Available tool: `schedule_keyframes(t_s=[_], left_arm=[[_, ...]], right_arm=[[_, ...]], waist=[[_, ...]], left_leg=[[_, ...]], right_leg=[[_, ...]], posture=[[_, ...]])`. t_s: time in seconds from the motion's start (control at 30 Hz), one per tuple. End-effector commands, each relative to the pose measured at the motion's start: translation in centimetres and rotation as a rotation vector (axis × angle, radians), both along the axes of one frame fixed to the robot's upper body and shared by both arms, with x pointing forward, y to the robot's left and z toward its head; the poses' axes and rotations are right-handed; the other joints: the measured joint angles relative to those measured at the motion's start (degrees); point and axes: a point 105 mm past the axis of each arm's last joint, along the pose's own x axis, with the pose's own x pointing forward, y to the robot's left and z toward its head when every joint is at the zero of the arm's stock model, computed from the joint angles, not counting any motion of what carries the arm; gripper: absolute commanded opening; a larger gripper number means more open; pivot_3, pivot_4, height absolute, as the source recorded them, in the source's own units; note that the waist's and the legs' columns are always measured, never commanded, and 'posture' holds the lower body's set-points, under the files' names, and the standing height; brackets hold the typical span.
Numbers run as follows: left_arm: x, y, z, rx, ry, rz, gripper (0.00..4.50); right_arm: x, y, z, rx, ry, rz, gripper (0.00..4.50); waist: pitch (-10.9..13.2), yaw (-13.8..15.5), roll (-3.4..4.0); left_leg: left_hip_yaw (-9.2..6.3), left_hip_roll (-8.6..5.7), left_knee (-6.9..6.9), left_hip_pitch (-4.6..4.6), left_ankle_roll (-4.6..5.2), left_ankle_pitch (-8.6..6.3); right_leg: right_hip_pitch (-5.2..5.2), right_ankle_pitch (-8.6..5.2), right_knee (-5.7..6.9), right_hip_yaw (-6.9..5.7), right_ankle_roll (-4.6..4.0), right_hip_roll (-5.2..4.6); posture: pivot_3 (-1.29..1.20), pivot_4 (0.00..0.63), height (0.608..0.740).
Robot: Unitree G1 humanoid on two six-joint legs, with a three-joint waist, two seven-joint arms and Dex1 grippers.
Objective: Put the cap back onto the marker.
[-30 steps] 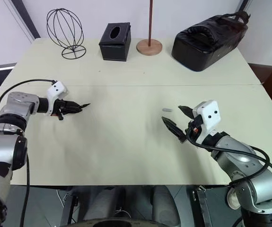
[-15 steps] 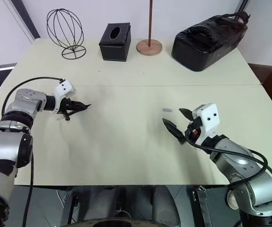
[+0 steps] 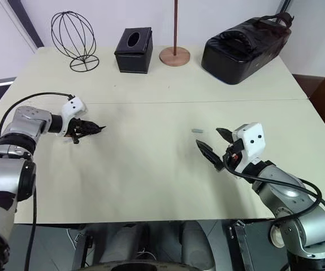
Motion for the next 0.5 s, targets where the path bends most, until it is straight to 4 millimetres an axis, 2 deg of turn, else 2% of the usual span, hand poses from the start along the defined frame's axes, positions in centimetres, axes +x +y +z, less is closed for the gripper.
schedule_keyframes(t_s=[0.03, 0.07, 0.2, 0.5], left_arm=[[-1.2, 1.5, -2.2, 0.056, 0.07, 0.031, 2.85], [-1.2, 1.6, -2.2, 0.061, 0.071, 0.032, 3.31], [-1.4, 2.4, -2.1, 0.077, 0.073, 0.046, 3.31], [-2.3, 2.8, -2.8, 0.103, 0.142, 0.029, 3.31]], right_arm=[[0.1, 0.5, 1.0, 0.008, -0.051, 0.021, 3.89], [0.1, 0.5, 1.0, 0.007, -0.052, 0.021, 3.89], [0.3, 0.4, 1.1, 0.005, -0.054, 0.022, 3.89], [0.2, 0.5, 1.0, 0.003, -0.055, 0.024, 3.89]], waist=[[0.0, 0.1, 0.0], [0.0, 0.1, 0.01], [0.0, 0.0, -0.01], [0.0, -0.1, 0.0]], left_leg=[[0.0, 0.01, 0.0, 0.0, 0.0, 0.0], [0.0, 0.01, 0.0, 0.0, 0.0, 0.0], [0.01, 0.0, 0.0, 0.0, 0.0, 0.0], [0.03, 0.0, -0.01, 0.02, 0.01, -0.01]], right_leg=[[0.0, 0.0, 0.0, 0.0, 0.0, 0.0], [0.0, 0.0, 0.0, 0.0, 0.0, 0.0], [0.01, 0.0, 0.0, 0.01, 0.0, -0.01], [-0.01, 0.0, 0.01, 0.03, 0.0, 0.04]], posture=[[0.0, 0.15, 0.74], [0.0, 0.15, 0.74], [0.0, 0.15, 0.74], [0.0, 0.15, 0.74]])
